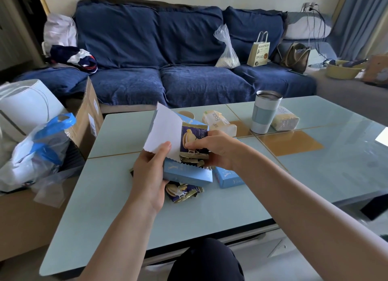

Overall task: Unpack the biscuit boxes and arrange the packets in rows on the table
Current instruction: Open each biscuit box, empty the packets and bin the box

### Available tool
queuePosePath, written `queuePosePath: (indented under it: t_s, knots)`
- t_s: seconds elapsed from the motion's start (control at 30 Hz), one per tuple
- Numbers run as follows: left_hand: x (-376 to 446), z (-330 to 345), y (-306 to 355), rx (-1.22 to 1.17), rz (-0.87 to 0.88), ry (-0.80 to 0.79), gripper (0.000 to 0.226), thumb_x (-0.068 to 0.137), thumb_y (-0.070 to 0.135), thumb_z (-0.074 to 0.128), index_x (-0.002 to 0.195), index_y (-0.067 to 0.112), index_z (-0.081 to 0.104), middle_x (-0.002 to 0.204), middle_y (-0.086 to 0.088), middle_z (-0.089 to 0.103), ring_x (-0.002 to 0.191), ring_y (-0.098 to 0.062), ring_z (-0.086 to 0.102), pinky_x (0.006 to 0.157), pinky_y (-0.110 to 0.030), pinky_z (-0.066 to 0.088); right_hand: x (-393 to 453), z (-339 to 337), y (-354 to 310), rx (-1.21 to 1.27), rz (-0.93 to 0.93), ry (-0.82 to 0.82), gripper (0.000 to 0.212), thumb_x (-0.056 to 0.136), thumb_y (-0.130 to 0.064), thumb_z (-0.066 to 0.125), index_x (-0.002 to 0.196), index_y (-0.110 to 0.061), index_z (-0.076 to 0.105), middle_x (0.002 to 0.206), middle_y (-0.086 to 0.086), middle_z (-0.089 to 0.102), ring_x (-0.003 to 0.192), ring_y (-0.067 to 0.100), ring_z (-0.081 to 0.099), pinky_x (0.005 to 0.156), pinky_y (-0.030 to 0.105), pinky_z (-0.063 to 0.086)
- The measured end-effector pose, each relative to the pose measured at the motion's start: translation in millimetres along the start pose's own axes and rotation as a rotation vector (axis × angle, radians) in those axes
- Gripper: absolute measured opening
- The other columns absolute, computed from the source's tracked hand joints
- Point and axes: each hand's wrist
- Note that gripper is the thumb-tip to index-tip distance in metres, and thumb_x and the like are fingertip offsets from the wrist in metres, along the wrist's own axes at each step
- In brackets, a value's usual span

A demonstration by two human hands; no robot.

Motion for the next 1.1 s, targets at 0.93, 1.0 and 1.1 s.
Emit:
queuePosePath:
  t_s: [0.93, 1.0, 1.1]
  knots:
    - [24, -42, 15, 0.016, 0.15, 0.209, 0.011, 0.083, 0.012, 0.074, 0.085, 0.02, 0.066, 0.07, 0.01, 0.069, 0.069, -0.012, 0.063, 0.067, -0.035, 0.054, 12, 12, -17, -0.255, -0.11, 0.043, 0.059, 0.063, -0.017, 0.085, 0.116, -0.025, 0.061, 0.101, 0.003, 0.073, 0.093, 0.023, 0.07, 0.073, 0.039, 0.061]
    - [27, -44, 16, 0.002, 0.138, 0.232, 0.012, 0.084, 0.012, 0.073, 0.086, 0.021, 0.066, 0.075, 0.007, 0.069, 0.068, -0.011, 0.064, 0.063, -0.032, 0.056, 12, 11, -18, -0.299, -0.181, 0.09, 0.052, 0.061, -0.021, 0.088, 0.106, -0.027, 0.063, 0.094, -0.004, 0.072, 0.085, 0.015, 0.069, 0.058, 0.028, 0.058]
    - [29, -48, 13, -0.009, 0.11, 0.261, 0.012, 0.084, 0.01, 0.072, 0.085, 0.02, 0.066, 0.082, 0.002, 0.068, 0.072, -0.016, 0.063, 0.066, -0.036, 0.056, 16, 10, -15, -0.398, -0.325, 0.207, 0.035, 0.065, -0.018, 0.085, 0.093, -0.022, 0.064, 0.082, -0.006, 0.067, 0.078, 0.016, 0.065, 0.058, 0.026, 0.055]
Point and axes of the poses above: each hand's wrist, its own x-axis towards the middle knuckle, its own z-axis out of the palm, y = z × x
